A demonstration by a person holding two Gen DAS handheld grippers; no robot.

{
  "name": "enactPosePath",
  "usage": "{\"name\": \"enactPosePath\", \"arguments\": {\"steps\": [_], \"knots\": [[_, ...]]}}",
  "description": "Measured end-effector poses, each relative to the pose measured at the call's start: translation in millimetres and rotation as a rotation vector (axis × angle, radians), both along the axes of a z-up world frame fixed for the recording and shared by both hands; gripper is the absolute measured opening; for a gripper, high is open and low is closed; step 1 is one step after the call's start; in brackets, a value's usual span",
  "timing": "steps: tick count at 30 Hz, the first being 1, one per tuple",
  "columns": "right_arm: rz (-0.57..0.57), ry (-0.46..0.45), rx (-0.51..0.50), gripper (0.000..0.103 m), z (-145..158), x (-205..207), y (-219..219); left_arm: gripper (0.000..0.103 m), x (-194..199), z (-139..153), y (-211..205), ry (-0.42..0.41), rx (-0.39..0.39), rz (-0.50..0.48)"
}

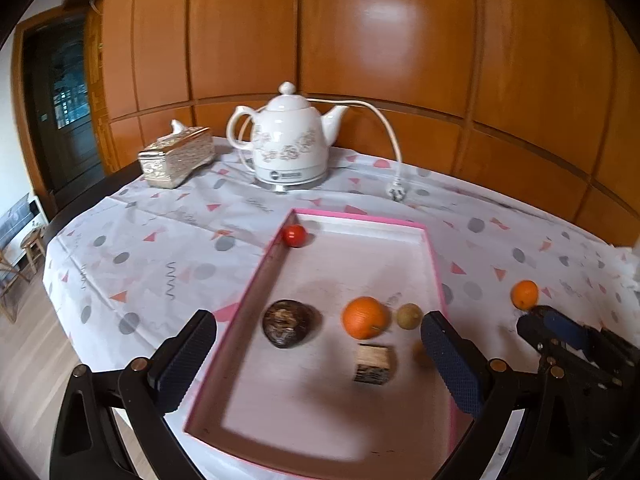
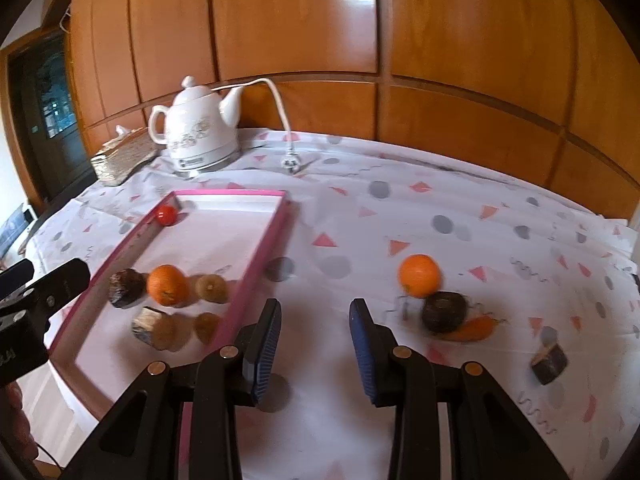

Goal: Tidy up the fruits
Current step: 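Move both open tools from the tray toward the items left on the cloth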

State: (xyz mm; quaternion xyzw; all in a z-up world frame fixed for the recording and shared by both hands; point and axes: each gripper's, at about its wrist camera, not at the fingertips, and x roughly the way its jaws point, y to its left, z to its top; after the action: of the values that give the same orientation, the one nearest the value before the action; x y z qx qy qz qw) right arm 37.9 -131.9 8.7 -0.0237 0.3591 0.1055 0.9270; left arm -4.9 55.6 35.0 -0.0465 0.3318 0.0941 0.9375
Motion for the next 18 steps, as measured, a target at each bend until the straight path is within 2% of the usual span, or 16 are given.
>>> {"name": "enactPosePath", "arguments": {"steps": [9,18], "knots": [[-0.094,-0.029,-0.044,0.036,7,-8,-24,0.103,4,0,-26,0.005,0.005,-0.091],[-0.12,-0.033,-0.056,0.036,5,-11,-37,0.103,7,4,-45,0.01,-0.003,-0.139]]}}
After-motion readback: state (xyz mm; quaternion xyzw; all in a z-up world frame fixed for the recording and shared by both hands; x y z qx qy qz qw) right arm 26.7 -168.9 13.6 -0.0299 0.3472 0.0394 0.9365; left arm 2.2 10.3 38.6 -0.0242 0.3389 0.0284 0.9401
